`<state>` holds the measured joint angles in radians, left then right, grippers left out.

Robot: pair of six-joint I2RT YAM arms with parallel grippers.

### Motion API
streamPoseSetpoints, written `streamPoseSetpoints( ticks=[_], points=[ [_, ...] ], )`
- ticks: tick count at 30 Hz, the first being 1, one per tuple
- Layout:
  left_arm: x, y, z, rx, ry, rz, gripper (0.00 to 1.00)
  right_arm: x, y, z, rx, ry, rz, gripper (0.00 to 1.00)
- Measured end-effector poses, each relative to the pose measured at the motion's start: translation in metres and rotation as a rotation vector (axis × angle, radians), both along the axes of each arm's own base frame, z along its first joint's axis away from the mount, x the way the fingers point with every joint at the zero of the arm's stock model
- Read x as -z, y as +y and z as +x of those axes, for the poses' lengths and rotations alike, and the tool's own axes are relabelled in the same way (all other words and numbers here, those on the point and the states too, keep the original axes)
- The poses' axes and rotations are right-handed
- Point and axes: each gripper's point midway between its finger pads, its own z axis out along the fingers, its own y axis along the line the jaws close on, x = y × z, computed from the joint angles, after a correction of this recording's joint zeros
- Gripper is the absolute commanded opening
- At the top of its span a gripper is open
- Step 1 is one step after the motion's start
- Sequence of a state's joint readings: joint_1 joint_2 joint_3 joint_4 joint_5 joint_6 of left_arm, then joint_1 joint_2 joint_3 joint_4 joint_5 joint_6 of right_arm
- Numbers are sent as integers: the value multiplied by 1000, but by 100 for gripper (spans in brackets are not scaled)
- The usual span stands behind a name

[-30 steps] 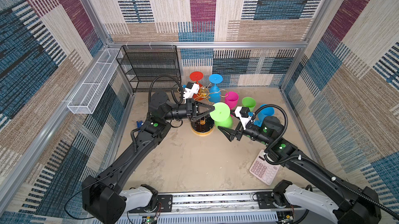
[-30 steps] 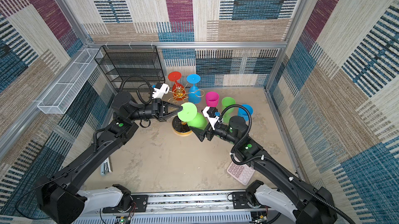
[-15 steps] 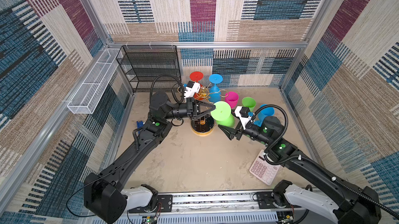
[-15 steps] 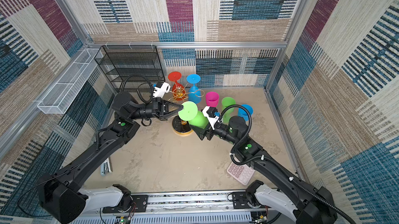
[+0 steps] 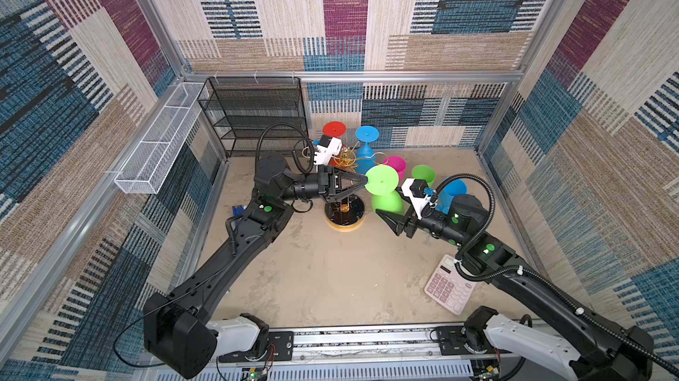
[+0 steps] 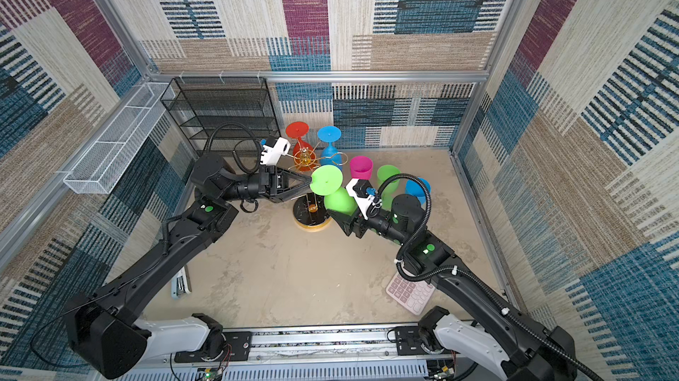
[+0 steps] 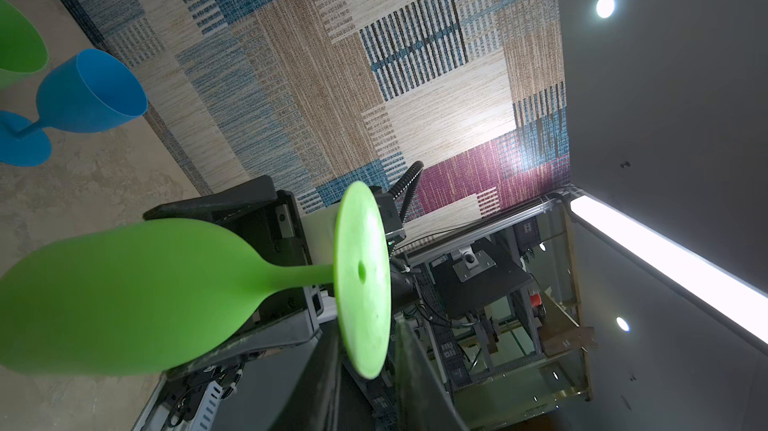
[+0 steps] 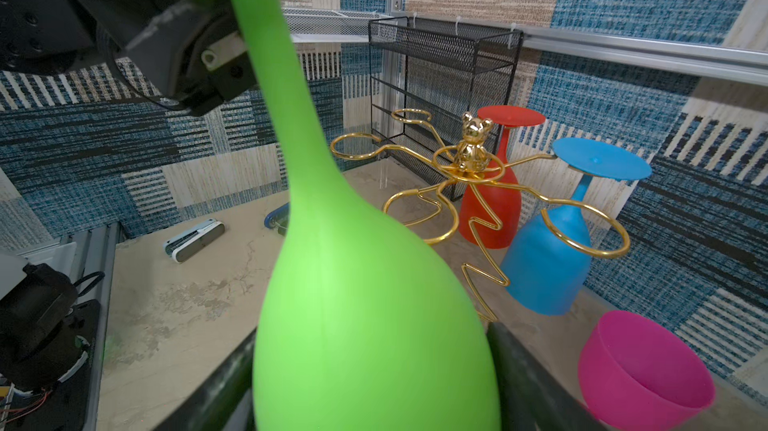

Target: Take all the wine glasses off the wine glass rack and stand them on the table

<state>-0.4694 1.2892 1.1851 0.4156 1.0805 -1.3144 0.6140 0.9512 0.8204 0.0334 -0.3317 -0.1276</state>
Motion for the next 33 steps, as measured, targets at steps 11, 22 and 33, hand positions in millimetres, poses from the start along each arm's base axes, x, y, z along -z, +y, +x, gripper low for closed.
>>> streamPoseSetpoints(
  ticks=[11, 22, 33],
  points=[
    [-25, 32, 14, -333, -439, 180, 40, -26, -3, 10, 60, 177, -54, 70],
    [12, 54, 51, -561, -973, 448, 41, -6, -7, 11, 98, 372, -164, 67],
    [2, 30, 32, -477, -1495, 378, 43, -1, -4, 14, 101, 435, -213, 65]
  ],
)
